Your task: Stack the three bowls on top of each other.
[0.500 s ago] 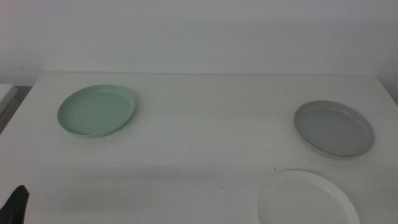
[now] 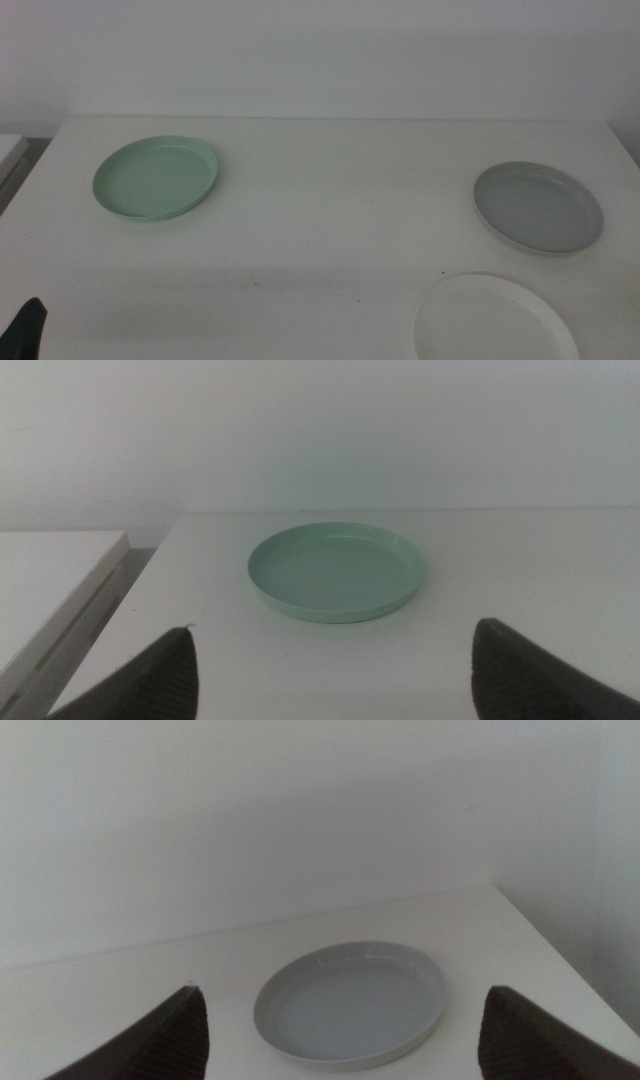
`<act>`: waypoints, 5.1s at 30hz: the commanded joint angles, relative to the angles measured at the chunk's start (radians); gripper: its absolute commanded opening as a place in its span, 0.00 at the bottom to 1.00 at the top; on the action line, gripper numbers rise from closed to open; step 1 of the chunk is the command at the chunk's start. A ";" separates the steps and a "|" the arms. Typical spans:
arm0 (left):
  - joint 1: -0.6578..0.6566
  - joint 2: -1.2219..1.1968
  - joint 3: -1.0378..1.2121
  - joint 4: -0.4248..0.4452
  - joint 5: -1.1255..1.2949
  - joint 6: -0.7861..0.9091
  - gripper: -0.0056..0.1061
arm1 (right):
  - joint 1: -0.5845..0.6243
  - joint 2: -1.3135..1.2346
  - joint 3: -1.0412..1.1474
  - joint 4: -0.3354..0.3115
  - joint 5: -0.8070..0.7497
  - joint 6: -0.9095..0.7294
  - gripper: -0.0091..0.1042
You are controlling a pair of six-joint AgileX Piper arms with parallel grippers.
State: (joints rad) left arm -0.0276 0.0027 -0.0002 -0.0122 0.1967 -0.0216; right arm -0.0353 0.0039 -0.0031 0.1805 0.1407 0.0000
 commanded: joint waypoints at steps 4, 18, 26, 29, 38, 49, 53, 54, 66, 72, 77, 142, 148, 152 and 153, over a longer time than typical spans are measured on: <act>-0.004 -0.003 0.000 -0.002 -0.015 -0.005 0.89 | -0.004 0.127 -0.100 0.002 0.044 0.013 0.90; -0.004 -0.003 0.000 -0.002 -0.015 -0.005 0.89 | -0.004 0.777 -0.825 0.011 0.919 -0.053 0.90; -0.004 -0.003 0.000 -0.002 -0.015 -0.005 0.89 | -0.004 0.875 -0.842 0.044 0.929 -0.049 0.90; -0.004 -0.003 0.000 -0.002 -0.015 -0.005 0.89 | -0.004 0.882 -0.842 0.050 0.930 -0.049 0.90; -0.004 -0.003 0.000 -0.002 -0.015 -0.005 0.89 | -0.004 1.007 -0.842 0.052 1.046 -0.045 0.90; -0.004 -0.003 0.000 -0.002 -0.015 -0.005 0.89 | 0.027 1.293 -0.692 0.033 0.819 -0.043 0.88; -0.004 -0.003 0.000 -0.002 -0.015 -0.005 0.89 | 0.073 1.389 -0.693 0.031 0.773 -0.019 0.81; -0.004 -0.003 0.000 -0.002 -0.015 -0.005 0.89 | 0.087 1.410 -0.695 0.026 0.761 0.000 0.80; -0.004 -0.003 0.000 -0.002 -0.015 -0.005 0.89 | 0.150 1.570 -0.708 -0.037 0.628 0.132 0.60; -0.004 -0.003 0.000 -0.002 -0.015 -0.005 0.89 | 0.154 1.612 -0.708 -0.036 0.612 0.132 0.46; -0.004 -0.003 0.000 -0.002 -0.015 -0.005 0.89 | 0.154 1.620 -0.708 -0.034 0.596 0.132 0.37; -0.004 -0.003 0.000 -0.002 -0.015 -0.005 0.89 | 0.443 2.198 -1.704 0.055 0.835 0.143 0.06; -0.004 -0.003 0.000 -0.002 -0.015 -0.005 0.89 | 0.443 2.198 -1.704 0.057 0.835 0.143 0.07; -0.004 -0.003 0.000 -0.002 -0.015 -0.005 0.89 | 0.443 2.198 -1.704 0.057 0.835 0.143 0.20; -0.004 -0.003 0.000 -0.002 -0.015 -0.005 0.89 | 0.443 2.198 -1.704 0.057 0.835 0.138 0.26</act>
State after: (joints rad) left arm -0.0276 0.0027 -0.0002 -0.0122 0.1951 -0.0216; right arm 0.4070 2.2033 -1.6989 0.2489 0.9771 0.1447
